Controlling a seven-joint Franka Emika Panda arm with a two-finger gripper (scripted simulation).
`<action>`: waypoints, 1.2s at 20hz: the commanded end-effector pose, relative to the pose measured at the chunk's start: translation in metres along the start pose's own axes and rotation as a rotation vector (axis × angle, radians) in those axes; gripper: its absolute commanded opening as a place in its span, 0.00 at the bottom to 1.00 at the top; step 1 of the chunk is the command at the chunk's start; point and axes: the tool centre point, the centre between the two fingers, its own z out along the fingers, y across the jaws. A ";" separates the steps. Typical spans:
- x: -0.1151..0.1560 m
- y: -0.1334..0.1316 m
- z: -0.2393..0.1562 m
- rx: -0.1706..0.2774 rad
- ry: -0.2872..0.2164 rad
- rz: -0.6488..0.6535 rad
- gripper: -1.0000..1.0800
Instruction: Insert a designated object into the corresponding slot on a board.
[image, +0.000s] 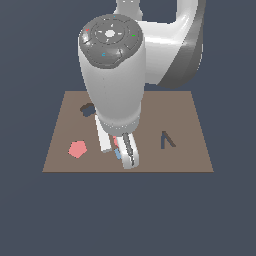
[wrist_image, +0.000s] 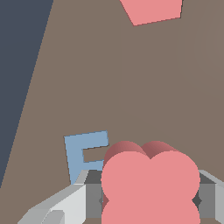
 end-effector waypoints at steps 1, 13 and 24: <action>0.016 0.007 -0.001 0.001 0.000 0.124 0.00; 0.076 0.071 -0.003 0.001 0.000 0.724 0.00; 0.089 0.126 -0.003 0.000 0.000 1.099 0.00</action>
